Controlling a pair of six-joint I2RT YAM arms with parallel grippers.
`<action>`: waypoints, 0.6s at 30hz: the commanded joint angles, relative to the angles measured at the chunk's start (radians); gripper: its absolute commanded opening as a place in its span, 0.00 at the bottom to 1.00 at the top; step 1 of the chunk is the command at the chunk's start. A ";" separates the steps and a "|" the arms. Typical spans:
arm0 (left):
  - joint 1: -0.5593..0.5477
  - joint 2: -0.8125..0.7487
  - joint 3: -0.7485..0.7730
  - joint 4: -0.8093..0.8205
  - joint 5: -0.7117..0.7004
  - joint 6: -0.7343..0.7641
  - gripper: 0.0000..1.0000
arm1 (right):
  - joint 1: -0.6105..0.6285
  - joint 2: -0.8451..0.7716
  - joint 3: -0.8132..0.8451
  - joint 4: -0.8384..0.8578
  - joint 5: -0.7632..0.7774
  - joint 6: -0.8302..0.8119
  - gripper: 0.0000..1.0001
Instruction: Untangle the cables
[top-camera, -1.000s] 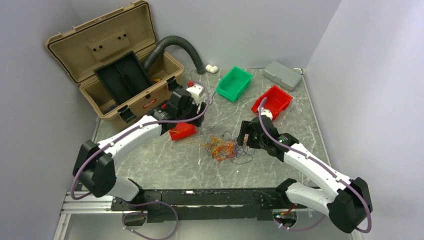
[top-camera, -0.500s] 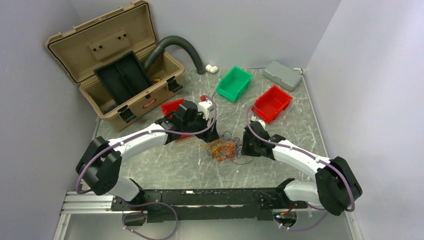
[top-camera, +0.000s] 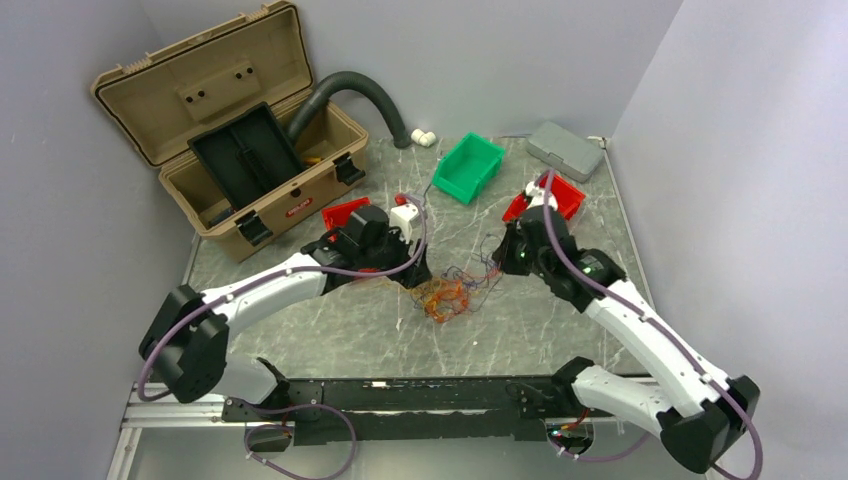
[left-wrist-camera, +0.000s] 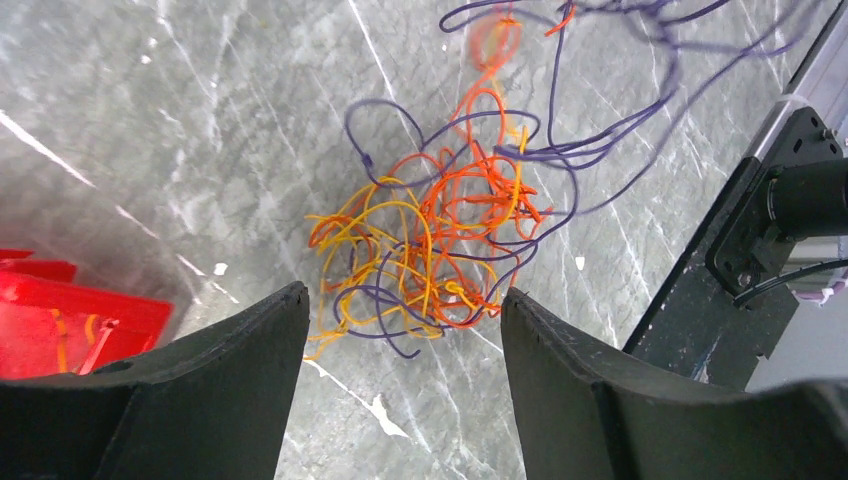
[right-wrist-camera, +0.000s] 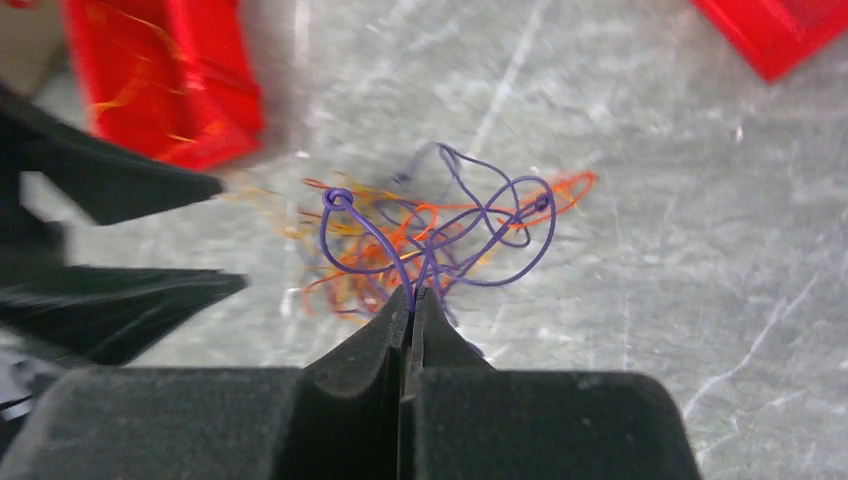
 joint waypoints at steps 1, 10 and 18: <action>-0.008 -0.100 0.003 -0.005 -0.086 0.042 0.74 | 0.004 -0.008 0.181 -0.142 -0.118 -0.049 0.00; -0.023 -0.207 -0.063 0.084 -0.051 -0.018 0.73 | 0.004 -0.052 0.435 -0.156 -0.276 -0.083 0.00; -0.096 -0.207 -0.022 0.133 -0.063 -0.020 0.75 | 0.005 -0.097 0.525 -0.086 -0.331 -0.090 0.00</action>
